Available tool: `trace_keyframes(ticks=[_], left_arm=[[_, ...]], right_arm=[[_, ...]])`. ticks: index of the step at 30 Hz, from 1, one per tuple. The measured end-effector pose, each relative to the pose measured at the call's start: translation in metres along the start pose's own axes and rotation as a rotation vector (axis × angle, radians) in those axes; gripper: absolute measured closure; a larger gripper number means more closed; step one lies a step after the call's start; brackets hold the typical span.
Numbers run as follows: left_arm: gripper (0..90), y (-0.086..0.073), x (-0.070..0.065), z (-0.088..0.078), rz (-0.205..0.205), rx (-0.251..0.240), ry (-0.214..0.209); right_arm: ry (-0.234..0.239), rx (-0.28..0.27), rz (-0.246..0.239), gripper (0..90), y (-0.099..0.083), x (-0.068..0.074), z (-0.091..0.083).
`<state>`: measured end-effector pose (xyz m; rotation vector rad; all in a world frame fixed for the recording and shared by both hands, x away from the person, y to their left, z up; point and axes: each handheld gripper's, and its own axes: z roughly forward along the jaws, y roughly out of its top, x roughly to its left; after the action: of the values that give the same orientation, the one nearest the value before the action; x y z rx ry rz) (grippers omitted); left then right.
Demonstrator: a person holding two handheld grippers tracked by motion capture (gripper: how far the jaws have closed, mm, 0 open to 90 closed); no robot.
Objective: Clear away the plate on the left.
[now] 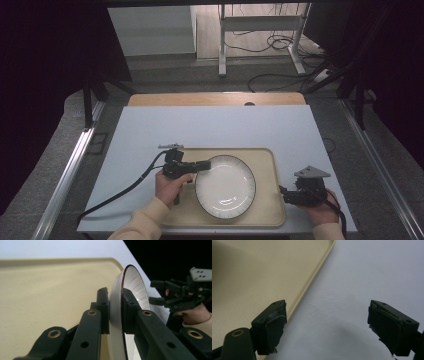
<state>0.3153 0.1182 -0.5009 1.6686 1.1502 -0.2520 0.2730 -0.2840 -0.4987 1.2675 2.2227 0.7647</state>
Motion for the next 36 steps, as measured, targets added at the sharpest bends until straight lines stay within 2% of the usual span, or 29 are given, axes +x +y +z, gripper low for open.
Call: trace_keyframes(ticks=[11,16,19,21,25,27,28,31,33,36], left_arm=[[79.8,-0.001,0.007,0.009,-0.014,0.0,0.019],[81.2,-0.004,0.015,0.015,-0.03,0.008,0.034],[82.2,-0.005,0.019,0.02,-0.025,0.017,0.061],[83.1,-0.006,0.023,0.023,-0.006,0.035,0.1],[83.6,-0.009,0.025,0.025,0.018,0.063,0.147],[79.6,-0.009,0.025,0.027,0.027,0.061,0.16],[78.3,-0.009,0.027,0.027,0.035,0.077,0.166],[74.0,-0.008,0.025,0.025,0.057,0.051,0.155],[65.7,-0.006,0.024,0.024,0.078,0.054,0.131],[53.4,-0.005,0.022,0.02,0.109,0.065,0.154]], right_arm=[[0.002,0.01,-0.012,16.3,0.002,0.003,0.004],[0.007,0.011,-0.018,16.3,0.003,0.005,0.004],[0.006,0.016,-0.016,16.3,0.001,0.004,0.005],[0.004,0.017,-0.011,16.3,0.0,0.003,0.004],[0.001,0.015,-0.009,16.3,-0.001,0.003,0.002],[-0.001,0.015,-0.011,16.3,-0.002,0.003,0.001],[0.0,0.017,-0.012,16.3,-0.002,0.004,0.001],[-0.002,0.016,-0.012,16.3,-0.002,0.004,0.001],[-0.001,0.017,-0.012,16.3,-0.002,0.004,0.001],[0.007,0.016,-0.008,16.3,-0.002,0.004,0.002]])
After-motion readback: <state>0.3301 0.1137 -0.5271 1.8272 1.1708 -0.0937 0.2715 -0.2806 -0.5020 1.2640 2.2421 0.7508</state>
